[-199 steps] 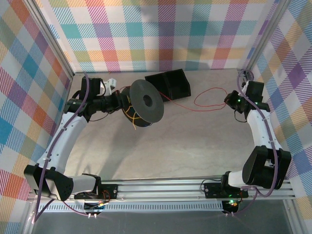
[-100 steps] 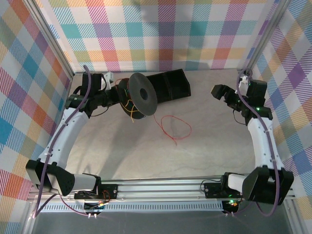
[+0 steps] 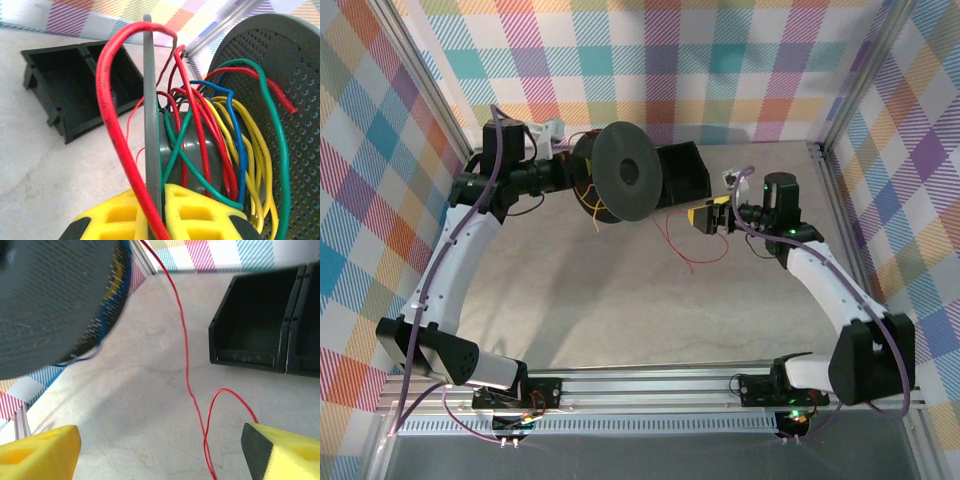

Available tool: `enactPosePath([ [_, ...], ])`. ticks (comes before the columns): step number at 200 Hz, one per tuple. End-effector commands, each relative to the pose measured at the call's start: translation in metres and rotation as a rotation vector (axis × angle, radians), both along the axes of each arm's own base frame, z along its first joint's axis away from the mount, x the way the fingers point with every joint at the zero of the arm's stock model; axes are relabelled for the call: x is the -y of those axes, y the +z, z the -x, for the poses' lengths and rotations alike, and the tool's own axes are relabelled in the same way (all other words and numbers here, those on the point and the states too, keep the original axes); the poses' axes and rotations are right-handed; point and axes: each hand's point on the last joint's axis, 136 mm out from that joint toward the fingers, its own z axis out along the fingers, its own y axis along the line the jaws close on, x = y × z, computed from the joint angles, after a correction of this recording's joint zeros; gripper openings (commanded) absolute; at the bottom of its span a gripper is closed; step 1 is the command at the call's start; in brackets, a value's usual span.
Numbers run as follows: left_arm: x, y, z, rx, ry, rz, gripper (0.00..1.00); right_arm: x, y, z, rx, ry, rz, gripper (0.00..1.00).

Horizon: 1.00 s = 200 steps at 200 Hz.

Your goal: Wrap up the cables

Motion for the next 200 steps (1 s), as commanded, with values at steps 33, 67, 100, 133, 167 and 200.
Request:
enactPosePath([
  [33,0.022,0.076,0.036,0.183,-0.170,0.161,0.00,-0.035,-0.010,-0.029,0.039,0.104,-0.138,0.73],
  [67,0.027,0.079,0.044,0.188,-0.191,0.170,0.00,-0.063,-0.014,-0.032,0.031,0.195,-0.160,0.70],
  [100,0.028,0.076,0.044,0.181,-0.192,0.168,0.00,-0.082,-0.018,-0.034,0.000,0.259,-0.182,0.65],
  [133,0.028,0.074,0.045,0.180,-0.195,0.165,0.00,-0.084,-0.020,-0.036,-0.023,0.265,-0.205,0.63],
  [167,0.028,0.072,0.043,0.178,-0.194,0.164,0.00,-0.088,-0.015,-0.033,-0.035,0.294,-0.236,0.62],
  [200,0.028,0.069,0.041,0.169,-0.188,0.157,0.00,-0.084,-0.012,-0.028,-0.026,0.287,-0.222,0.62],
])
